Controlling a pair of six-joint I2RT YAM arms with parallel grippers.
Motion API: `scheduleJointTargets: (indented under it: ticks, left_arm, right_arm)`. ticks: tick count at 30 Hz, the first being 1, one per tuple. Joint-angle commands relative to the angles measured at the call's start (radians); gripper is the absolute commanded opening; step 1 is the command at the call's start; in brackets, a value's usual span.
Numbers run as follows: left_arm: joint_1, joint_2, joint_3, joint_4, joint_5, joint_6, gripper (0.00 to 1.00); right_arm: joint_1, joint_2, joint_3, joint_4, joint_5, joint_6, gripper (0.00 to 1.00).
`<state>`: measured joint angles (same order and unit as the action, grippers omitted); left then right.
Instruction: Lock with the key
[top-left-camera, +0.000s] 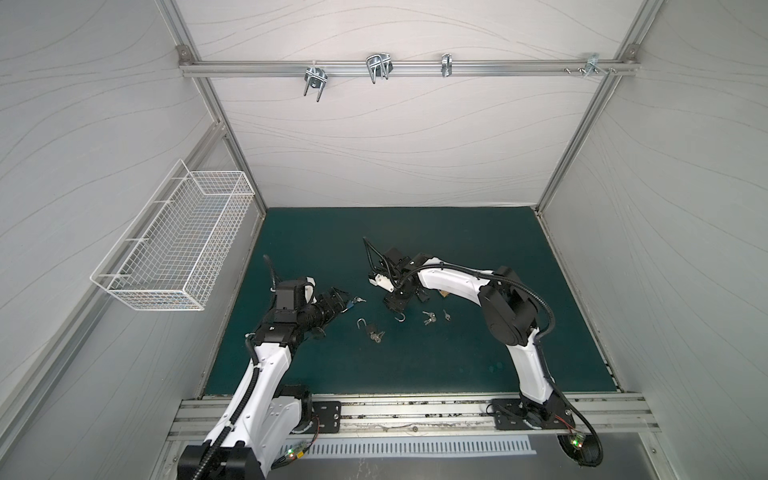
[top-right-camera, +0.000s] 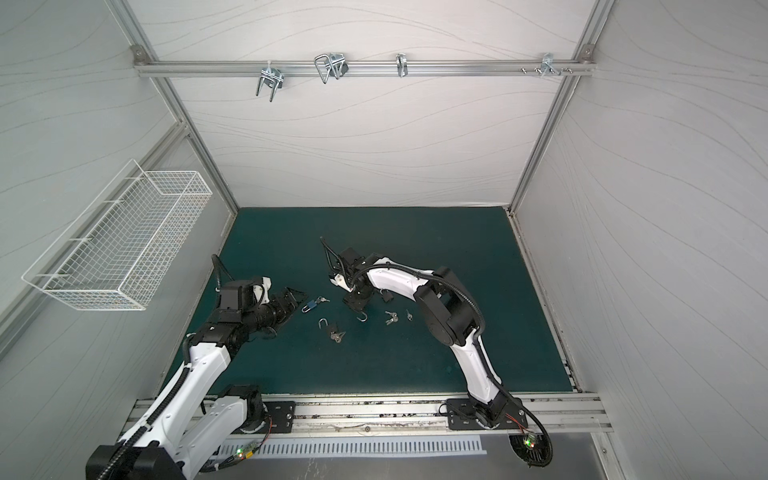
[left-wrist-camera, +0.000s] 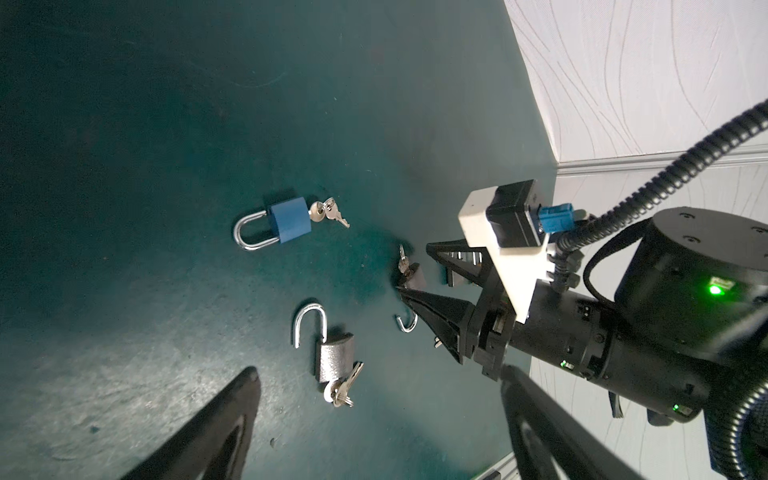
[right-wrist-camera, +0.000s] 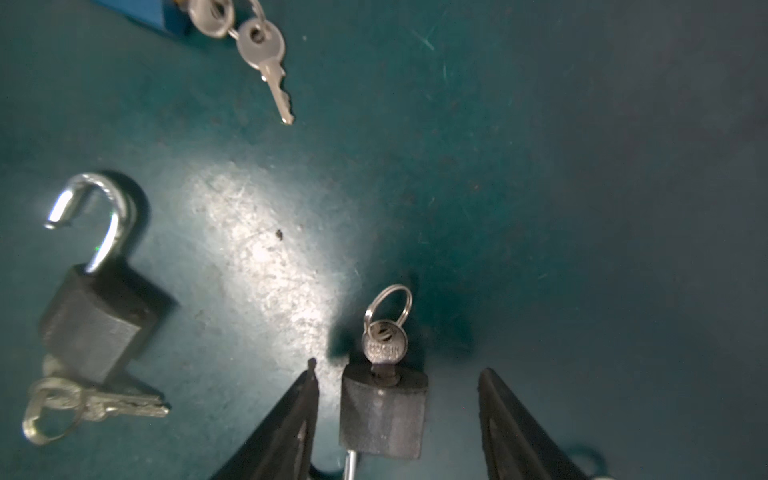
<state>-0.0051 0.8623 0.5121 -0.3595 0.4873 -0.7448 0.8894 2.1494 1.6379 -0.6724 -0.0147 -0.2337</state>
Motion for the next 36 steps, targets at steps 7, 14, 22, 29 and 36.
scheduleJointTargets:
  ticks: [7,14,22,29,36]
  left_arm:
    - [0.01,-0.004,0.035,-0.016,0.001,0.018,0.91]
    - [0.012,-0.005,0.041,-0.027,-0.001,0.024,0.91]
    - [0.011,-0.005,0.086,-0.075,-0.024,0.062,0.91]
    - [0.005,-0.008,0.103,-0.083,-0.007,0.088,0.89]
    - [-0.105,-0.004,0.111,-0.091,-0.078,0.097,0.89]
  right_arm:
    - [0.012,0.068,0.062,-0.097,0.005,-0.027,0.55]
    - [0.016,0.099,0.078,-0.124,0.024,-0.014,0.46]
    - [0.032,0.064,0.056,-0.135,0.072,0.053,0.32]
    - [0.034,-0.055,0.001,-0.104,0.053,0.193,0.26]
    - [0.034,-0.088,-0.039,-0.088,0.057,0.247,0.25]
